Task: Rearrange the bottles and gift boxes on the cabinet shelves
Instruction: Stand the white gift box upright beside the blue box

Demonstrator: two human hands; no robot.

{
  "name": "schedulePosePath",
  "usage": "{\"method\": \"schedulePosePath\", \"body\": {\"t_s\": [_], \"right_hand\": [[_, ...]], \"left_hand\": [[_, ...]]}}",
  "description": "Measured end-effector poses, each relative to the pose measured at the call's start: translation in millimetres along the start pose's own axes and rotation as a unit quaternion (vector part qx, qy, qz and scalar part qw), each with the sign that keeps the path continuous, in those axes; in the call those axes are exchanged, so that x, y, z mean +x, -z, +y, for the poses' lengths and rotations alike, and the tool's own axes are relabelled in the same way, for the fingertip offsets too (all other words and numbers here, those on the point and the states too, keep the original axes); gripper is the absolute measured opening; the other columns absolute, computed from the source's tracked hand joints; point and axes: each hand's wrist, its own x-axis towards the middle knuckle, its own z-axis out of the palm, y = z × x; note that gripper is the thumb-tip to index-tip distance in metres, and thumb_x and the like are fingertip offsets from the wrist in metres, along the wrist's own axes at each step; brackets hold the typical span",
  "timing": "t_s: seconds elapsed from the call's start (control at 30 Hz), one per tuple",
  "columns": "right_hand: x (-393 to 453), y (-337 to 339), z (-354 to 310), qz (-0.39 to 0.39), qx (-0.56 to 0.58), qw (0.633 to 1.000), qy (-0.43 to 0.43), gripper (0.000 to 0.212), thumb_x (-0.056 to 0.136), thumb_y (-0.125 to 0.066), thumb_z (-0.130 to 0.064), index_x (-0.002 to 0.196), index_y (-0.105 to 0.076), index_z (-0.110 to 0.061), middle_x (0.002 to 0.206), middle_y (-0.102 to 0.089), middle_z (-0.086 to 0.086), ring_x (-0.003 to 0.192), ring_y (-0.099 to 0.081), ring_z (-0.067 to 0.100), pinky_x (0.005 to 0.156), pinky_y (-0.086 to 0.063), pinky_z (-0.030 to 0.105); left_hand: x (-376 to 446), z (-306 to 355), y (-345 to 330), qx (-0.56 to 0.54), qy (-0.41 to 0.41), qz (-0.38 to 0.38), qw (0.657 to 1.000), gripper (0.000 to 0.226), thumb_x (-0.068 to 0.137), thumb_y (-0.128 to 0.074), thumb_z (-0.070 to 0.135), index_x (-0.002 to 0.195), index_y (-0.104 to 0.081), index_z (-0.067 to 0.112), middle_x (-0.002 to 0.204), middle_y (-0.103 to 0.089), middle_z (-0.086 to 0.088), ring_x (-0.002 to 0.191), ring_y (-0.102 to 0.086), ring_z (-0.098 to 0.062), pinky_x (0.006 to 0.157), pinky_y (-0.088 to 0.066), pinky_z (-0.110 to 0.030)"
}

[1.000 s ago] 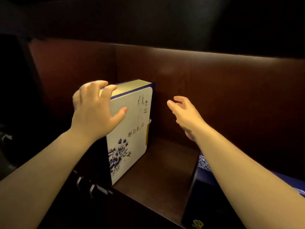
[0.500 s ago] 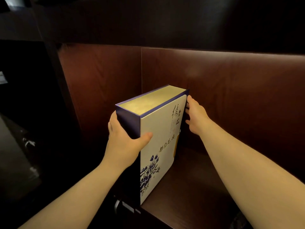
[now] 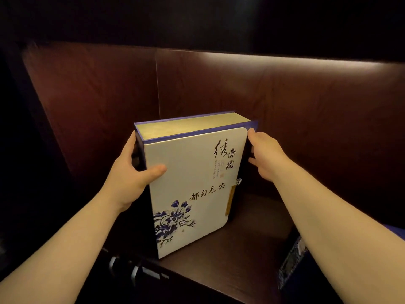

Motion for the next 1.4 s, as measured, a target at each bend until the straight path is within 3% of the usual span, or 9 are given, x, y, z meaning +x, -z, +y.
{"method": "schedulePosePath", "body": {"t_s": [0.13, 0.27, 0.43, 0.53, 0.67, 0.8, 0.97, 1.2, 1.4], "right_hand": [[-32.4, 34.1, 0.7, -0.001, -0.045, 0.998, 0.045, 0.018, 0.104, -0.05, -0.042, 0.092, -0.056, -0.03, 0.098, -0.059, -0.013, 0.088, -0.055, 0.009, 0.081, -0.049, 0.032], [-68.0, 62.3, 10.1, 0.01, -0.073, 0.994, 0.078, 0.024, 0.101, -0.054, -0.046, 0.105, -0.066, -0.026, 0.112, -0.071, -0.002, 0.104, -0.065, 0.016, 0.083, -0.056, 0.034], [-104.0, 80.0, 27.1, 0.058, -0.075, 0.986, 0.138, 0.024, 0.097, -0.06, -0.048, 0.105, -0.07, -0.028, 0.106, -0.074, -0.006, 0.1, -0.07, 0.011, 0.081, -0.061, 0.032], [-118.1, 87.4, 31.6, 0.071, -0.085, 0.98, 0.163, 0.022, 0.098, -0.058, -0.049, 0.108, -0.068, -0.031, 0.106, -0.074, -0.009, 0.1, -0.07, 0.01, 0.076, -0.061, 0.029], [-134.1, 96.5, 30.8, 0.081, -0.072, 0.981, 0.162, 0.02, 0.098, -0.058, -0.048, 0.104, -0.068, -0.032, 0.104, -0.074, -0.006, 0.1, -0.071, 0.014, 0.084, -0.063, 0.041], [-149.3, 101.9, 30.0, 0.087, -0.065, 0.982, 0.156, 0.032, 0.099, -0.058, -0.045, 0.11, -0.07, -0.017, 0.104, -0.074, 0.005, 0.104, -0.07, 0.028, 0.087, -0.059, 0.056], [-164.7, 103.0, 30.6, 0.099, -0.095, 0.978, 0.157, 0.033, 0.1, -0.055, -0.047, 0.109, -0.07, -0.019, 0.104, -0.074, 0.004, 0.103, -0.07, 0.024, 0.09, -0.059, 0.053], [-175.7, 100.4, 35.9, 0.13, -0.083, 0.974, 0.167, 0.026, 0.099, -0.056, -0.047, 0.099, -0.071, -0.026, 0.094, -0.075, -0.003, 0.097, -0.07, 0.021, 0.088, -0.06, 0.052], [-186.7, 103.5, 40.2, 0.132, -0.071, 0.972, 0.178, 0.025, 0.099, -0.056, -0.046, 0.097, -0.072, -0.027, 0.097, -0.077, 0.001, 0.102, -0.071, 0.029, 0.091, -0.057, 0.058]], "left_hand": [[12.0, -16.2, 1.3, -0.097, 0.003, -0.033, 0.995, 0.086, 0.057, -0.094, 0.042, 0.136, -0.059, 0.037, 0.125, -0.071, 0.004, 0.115, -0.067, -0.018, 0.091, -0.057, -0.038], [15.0, -27.7, -14.1, -0.163, 0.031, -0.029, 0.986, 0.053, 0.064, -0.089, 0.043, 0.114, -0.072, 0.041, 0.118, -0.074, 0.007, 0.111, -0.069, -0.019, 0.083, -0.058, -0.031], [1.3, -35.2, -39.8, -0.173, 0.059, -0.029, 0.983, 0.035, 0.082, -0.074, 0.048, 0.116, -0.065, 0.042, 0.118, -0.073, 0.014, 0.11, -0.068, -0.008, 0.082, -0.055, -0.024], [-7.1, -30.4, -49.1, -0.157, 0.056, -0.036, 0.985, 0.02, 0.097, -0.061, 0.036, 0.116, -0.062, 0.043, 0.113, -0.073, 0.023, 0.107, -0.067, -0.001, 0.077, -0.055, -0.017], [-18.3, -20.0, -55.5, -0.141, 0.049, -0.046, 0.988, 0.018, 0.1, -0.059, 0.034, 0.115, -0.062, 0.042, 0.113, -0.072, 0.024, 0.106, -0.067, 0.0, 0.076, -0.054, -0.014], [-27.6, -14.7, -57.3, -0.135, 0.049, -0.057, 0.988, 0.017, 0.097, -0.061, 0.041, 0.113, -0.063, 0.046, 0.113, -0.072, 0.025, 0.107, -0.067, 0.0, 0.076, -0.055, -0.015], [-31.6, -14.5, -53.1, -0.138, 0.054, -0.065, 0.987, 0.015, 0.097, -0.061, 0.038, 0.109, -0.065, 0.047, 0.111, -0.072, 0.025, 0.104, -0.068, -0.001, 0.081, -0.053, -0.023], [-37.6, -7.3, -51.7, -0.154, 0.042, -0.083, 0.984, 0.014, 0.096, -0.063, 0.038, 0.107, -0.067, 0.044, 0.108, -0.073, 0.024, 0.102, -0.069, 0.0, 0.073, -0.054, -0.012], [-46.5, -0.1, -49.7, -0.159, 0.046, -0.102, 0.981, 0.018, 0.081, -0.065, 0.058, 0.098, -0.068, 0.058, 0.106, -0.072, 0.028, 0.099, -0.068, 0.004, 0.07, -0.054, -0.011]]}}
